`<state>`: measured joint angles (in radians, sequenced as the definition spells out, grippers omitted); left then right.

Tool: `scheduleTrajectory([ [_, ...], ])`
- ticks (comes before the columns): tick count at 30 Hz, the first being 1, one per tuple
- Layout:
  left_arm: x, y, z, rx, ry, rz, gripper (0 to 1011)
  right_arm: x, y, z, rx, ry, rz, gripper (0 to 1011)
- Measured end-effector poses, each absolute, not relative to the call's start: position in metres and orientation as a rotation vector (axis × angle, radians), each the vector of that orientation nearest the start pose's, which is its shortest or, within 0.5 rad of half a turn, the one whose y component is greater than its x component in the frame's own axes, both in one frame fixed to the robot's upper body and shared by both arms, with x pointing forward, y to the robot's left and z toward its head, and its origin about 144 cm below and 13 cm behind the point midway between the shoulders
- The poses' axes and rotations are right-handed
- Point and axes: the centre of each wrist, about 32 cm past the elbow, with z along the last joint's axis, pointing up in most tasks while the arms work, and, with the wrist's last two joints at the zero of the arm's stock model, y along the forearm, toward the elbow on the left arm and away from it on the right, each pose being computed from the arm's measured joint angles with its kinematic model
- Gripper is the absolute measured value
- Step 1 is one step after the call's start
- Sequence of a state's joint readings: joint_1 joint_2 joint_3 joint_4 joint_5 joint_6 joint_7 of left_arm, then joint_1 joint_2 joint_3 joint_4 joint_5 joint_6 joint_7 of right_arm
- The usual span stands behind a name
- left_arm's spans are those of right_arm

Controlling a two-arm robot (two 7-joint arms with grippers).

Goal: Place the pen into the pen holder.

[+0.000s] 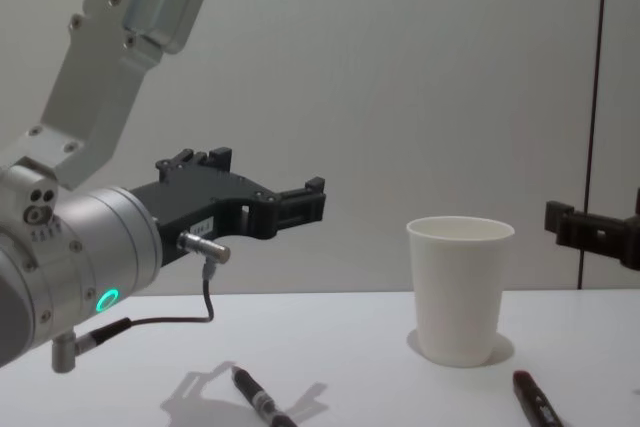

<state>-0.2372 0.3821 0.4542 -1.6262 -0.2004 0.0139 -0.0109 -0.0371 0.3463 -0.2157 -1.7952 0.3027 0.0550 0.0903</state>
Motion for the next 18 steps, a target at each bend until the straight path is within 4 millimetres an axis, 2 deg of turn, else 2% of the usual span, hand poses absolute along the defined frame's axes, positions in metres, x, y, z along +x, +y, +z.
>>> scheduleTrajectory([
  [18, 0.492, 0.198, 1.204, 0.061, -0.268, 1.124, 1001, 0.422, -0.239, 1.194, -0.008, -0.038, -1.196, 1002],
])
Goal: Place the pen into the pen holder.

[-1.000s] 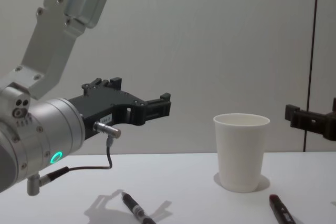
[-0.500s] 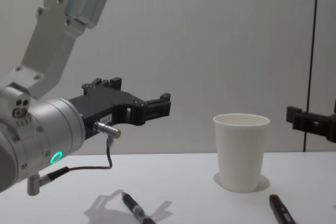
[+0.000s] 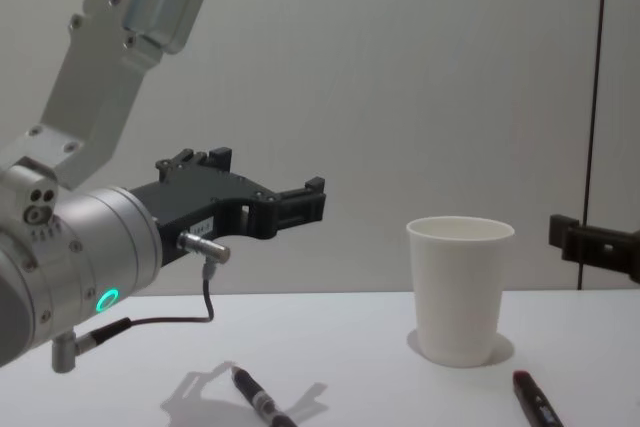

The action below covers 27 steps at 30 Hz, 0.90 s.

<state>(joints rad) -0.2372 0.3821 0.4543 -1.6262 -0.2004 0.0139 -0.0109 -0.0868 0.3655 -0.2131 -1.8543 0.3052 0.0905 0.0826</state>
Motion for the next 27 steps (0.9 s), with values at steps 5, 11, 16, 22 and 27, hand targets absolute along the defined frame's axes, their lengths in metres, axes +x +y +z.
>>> scheduleTrajectory([
  [5, 0.492, 0.198, 1.204, 0.061, -0.268, 1.124, 1001, 0.417, -0.239, 1.196, -0.019, -0.032, -1.195, 1002],
  [11, 0.492, 0.198, 1.204, 0.061, -0.268, 1.124, 1001, 0.413, -0.239, 1.197, -0.031, -0.025, -1.194, 1002],
  [16, 0.492, 0.198, 1.204, 0.061, -0.268, 1.124, 1001, 0.407, -0.239, 1.199, -0.046, -0.013, -1.192, 1001],
  [22, 0.492, 0.198, 1.204, 0.061, -0.268, 1.124, 1001, 0.4, -0.239, 1.201, -0.061, 0.003, -1.187, 1002],
  [27, 0.492, 0.198, 1.204, 0.061, -0.268, 1.124, 1001, 0.395, -0.238, 1.202, -0.072, 0.018, -1.185, 1001],
])
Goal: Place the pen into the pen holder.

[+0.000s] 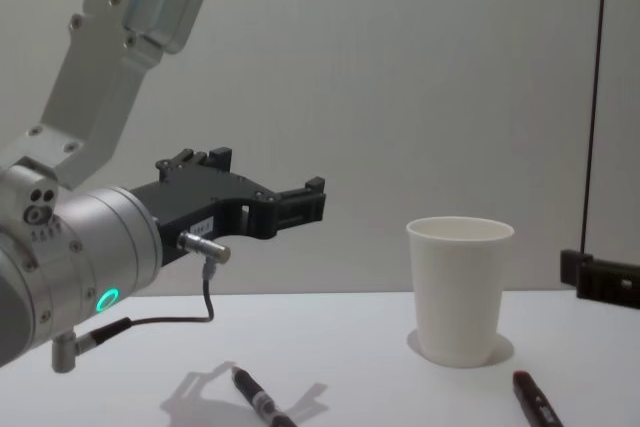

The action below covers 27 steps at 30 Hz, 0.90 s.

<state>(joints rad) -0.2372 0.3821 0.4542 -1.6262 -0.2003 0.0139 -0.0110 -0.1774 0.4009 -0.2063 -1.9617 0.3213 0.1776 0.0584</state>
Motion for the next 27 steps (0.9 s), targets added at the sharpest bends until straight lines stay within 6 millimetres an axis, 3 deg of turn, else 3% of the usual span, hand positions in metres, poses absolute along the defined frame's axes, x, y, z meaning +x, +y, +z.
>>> scheduleTrajectory([
  [17, 0.492, 0.198, 1.204, 0.061, -0.268, 1.124, 1001, 0.377, -0.237, 1.205, -0.119, 0.078, -1.201, 1002],
  [27, 0.492, 0.198, 1.204, 0.061, -0.268, 1.124, 1001, 0.376, -0.234, 1.207, -0.15, 0.115, -1.232, 1001],
])
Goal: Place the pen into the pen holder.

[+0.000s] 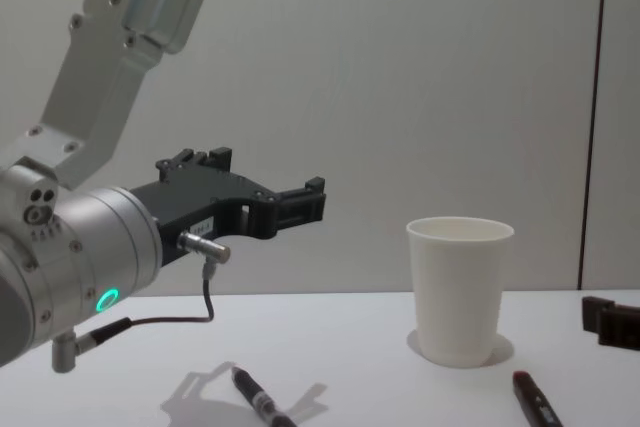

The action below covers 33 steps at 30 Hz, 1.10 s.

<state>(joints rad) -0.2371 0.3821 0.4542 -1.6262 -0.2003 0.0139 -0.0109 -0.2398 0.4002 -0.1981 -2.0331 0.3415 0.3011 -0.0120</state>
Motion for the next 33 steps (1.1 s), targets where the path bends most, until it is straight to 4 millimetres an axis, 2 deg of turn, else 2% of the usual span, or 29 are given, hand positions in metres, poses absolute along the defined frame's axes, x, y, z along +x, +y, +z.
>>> scheduleTrajectory([
  [33, 0.492, 0.198, 1.204, 0.061, -0.268, 1.124, 1001, 0.405, -0.204, 1.214, -0.255, 0.222, -1.246, 1002],
])
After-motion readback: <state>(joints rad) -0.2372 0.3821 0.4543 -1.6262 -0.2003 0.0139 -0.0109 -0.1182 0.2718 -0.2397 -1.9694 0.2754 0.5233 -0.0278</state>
